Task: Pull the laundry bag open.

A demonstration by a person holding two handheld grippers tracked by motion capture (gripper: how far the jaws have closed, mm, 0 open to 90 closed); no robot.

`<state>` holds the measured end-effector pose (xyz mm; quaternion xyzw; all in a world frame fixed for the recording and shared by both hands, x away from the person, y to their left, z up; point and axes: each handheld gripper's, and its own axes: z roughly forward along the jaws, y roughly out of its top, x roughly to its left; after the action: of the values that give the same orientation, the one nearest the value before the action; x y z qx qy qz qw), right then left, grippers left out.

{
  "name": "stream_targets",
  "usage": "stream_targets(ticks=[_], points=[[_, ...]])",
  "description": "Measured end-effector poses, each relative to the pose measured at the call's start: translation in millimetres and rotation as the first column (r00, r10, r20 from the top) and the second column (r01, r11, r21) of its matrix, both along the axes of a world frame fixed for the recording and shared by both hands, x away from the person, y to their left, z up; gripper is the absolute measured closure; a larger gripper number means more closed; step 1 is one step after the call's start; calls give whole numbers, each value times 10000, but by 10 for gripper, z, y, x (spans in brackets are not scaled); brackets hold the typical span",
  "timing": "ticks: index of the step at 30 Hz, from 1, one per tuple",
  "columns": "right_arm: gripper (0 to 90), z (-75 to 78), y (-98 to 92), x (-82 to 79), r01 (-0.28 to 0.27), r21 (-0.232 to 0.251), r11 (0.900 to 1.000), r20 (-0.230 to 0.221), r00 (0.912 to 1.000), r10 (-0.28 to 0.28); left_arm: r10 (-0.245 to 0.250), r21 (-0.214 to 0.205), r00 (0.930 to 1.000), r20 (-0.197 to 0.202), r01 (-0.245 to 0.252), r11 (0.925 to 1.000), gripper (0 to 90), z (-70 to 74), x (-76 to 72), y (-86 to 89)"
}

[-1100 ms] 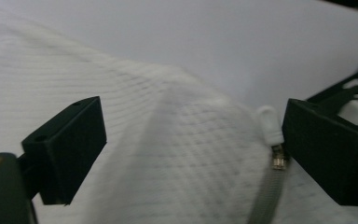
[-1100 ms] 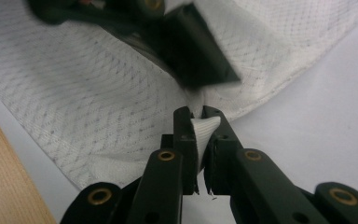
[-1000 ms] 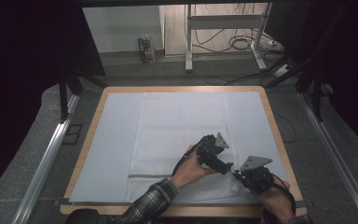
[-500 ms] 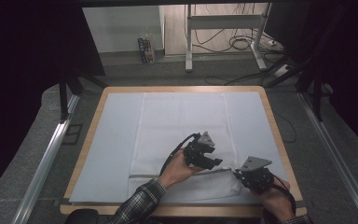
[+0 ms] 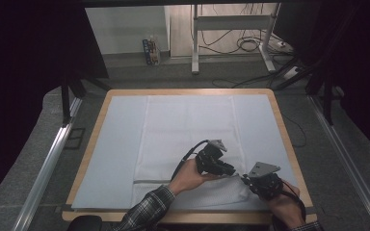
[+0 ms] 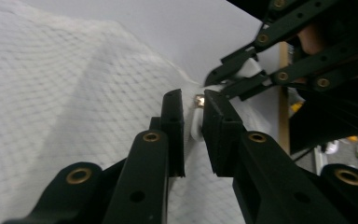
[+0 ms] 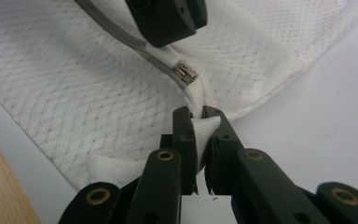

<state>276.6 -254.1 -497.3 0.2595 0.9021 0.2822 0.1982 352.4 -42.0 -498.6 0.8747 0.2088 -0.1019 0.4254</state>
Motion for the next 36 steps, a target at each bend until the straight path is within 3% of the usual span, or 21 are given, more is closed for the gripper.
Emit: stream_targets(ticks=[2,7,18,23,27,36], points=[[828,1,0,0,12,8,10000,24,10000,-12,-127,-45,9997,-198,126,9999,796,4,-11,0],[827,13,-5,-6,31,70,10000,112,9999,-32,-262,220,9995,-188,266,9994,801,-13,-48,-20],[825,25,-7,-14,36,96,9999,292,9996,-39,-542,235,9970,-560,556,9982,779,-54,-84,-49],[824,26,-3,-17,11,64,10000,306,9995,-13,-536,206,9967,-609,550,9983,795,-54,-83,-65],[824,16,0,-14,-48,19,10000,249,9997,47,-428,120,9965,-723,437,9990,749,-32,-66,-48],[822,18,3,-17,-46,6,10000,268,9996,46,-180,235,9959,-886,202,9995,809,-56,-42,-25]])
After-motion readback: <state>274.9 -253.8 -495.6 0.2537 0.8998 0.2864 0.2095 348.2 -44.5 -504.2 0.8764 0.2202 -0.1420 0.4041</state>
